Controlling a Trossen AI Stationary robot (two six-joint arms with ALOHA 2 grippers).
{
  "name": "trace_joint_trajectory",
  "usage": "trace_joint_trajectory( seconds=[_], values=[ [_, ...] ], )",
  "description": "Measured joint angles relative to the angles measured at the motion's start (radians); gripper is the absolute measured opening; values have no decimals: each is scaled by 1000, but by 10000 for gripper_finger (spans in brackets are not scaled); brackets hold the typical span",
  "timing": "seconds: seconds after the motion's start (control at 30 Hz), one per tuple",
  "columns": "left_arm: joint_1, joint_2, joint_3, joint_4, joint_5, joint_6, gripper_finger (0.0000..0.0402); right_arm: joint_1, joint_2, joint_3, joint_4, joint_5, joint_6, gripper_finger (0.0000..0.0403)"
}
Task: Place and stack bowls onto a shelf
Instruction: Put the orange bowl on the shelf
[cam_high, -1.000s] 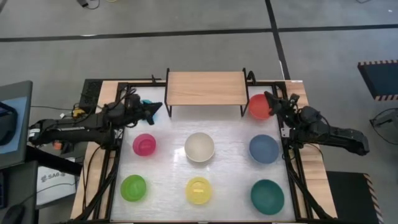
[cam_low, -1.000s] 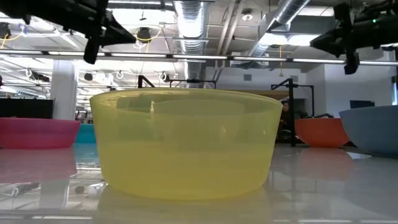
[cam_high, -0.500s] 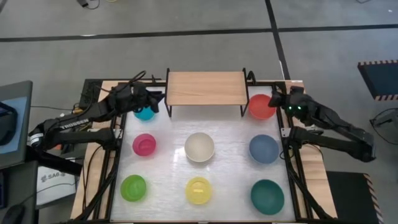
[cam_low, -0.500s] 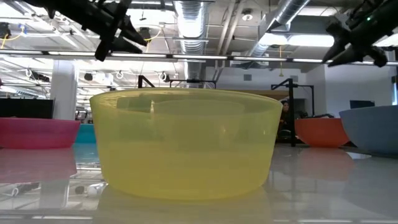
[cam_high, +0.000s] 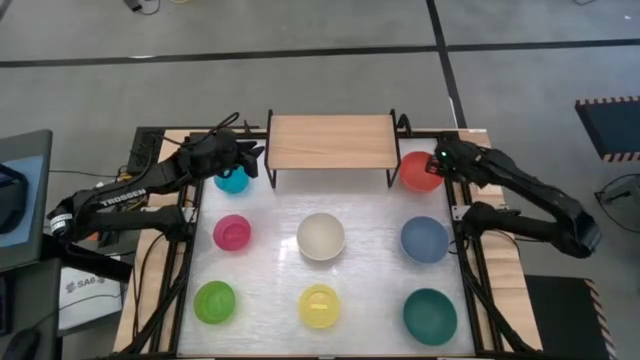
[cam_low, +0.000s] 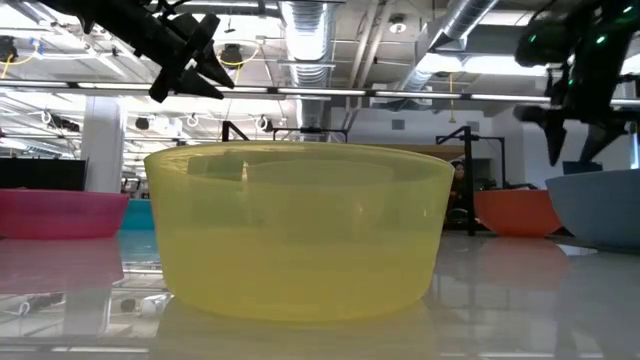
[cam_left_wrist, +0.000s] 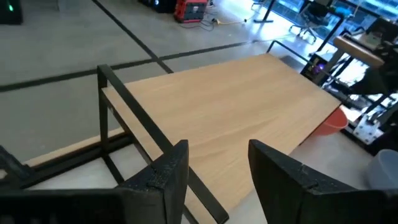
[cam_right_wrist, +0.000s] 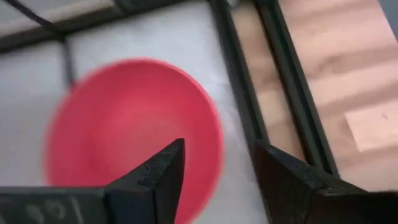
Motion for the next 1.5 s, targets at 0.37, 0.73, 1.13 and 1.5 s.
trace_joint_trajectory(
  seconds=[0.37, 0.73, 1.13, 1.5],
  values=[
    [-13, -2, 0, -47, 0, 19, 151, -167, 309, -2, 112, -141, -249, 172],
    [-69, -3, 0, -95, 0, -11, 151, -179, 381, -2, 128, -167, -266, 108],
    [-79, -3, 0, -174, 1, -33, 151, -179, 381, -2, 115, -191, -240, 157],
    [-93, -3, 0, -187, 1, -21, 151, -159, 381, -2, 109, -213, -217, 146]
  ],
)
